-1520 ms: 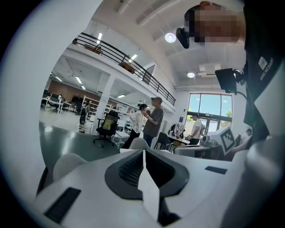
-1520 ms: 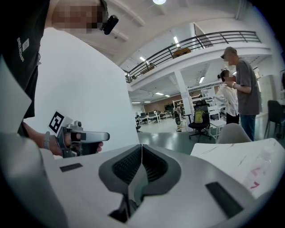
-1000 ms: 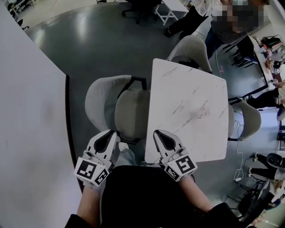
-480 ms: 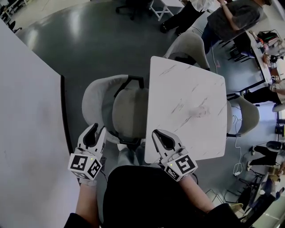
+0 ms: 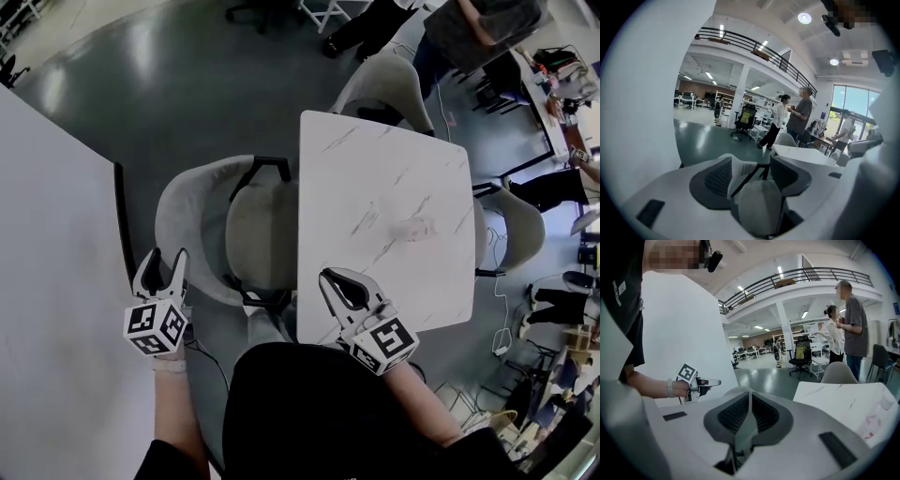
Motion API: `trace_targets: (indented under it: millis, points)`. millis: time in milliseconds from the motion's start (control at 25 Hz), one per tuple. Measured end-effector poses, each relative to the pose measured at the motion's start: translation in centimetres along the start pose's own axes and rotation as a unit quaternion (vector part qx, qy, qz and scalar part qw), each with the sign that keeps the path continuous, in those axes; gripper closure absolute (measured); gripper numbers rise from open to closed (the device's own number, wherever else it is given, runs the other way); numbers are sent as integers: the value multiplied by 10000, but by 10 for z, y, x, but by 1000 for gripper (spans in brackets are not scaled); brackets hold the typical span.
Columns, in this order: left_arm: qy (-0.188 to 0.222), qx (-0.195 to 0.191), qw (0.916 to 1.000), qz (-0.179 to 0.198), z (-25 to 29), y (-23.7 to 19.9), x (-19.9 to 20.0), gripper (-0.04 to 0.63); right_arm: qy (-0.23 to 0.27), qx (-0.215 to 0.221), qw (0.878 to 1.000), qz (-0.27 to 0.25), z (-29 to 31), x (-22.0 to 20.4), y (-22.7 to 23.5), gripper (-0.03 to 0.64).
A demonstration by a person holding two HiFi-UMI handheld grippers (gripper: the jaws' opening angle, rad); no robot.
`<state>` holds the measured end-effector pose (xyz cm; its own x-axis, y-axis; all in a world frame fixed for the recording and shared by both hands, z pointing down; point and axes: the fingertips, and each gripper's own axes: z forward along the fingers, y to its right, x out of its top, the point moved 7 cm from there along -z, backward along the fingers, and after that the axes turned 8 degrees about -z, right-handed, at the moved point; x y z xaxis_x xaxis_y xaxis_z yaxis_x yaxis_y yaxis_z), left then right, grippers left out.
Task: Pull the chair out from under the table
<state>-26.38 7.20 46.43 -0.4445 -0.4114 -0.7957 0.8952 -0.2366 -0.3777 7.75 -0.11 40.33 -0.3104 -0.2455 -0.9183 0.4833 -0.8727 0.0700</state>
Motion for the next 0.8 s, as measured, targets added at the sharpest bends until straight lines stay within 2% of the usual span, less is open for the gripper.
trace_targets:
  millis: [400,800]
  points:
    - [-566,995,9934,57,53,-65,-26,278,-145,-48,9999,-55,1,-3,7,603]
    - [-1246,1106,9860,-97,101,-100,-63,259,-307,-315,9990,22,-9,-12,14,603]
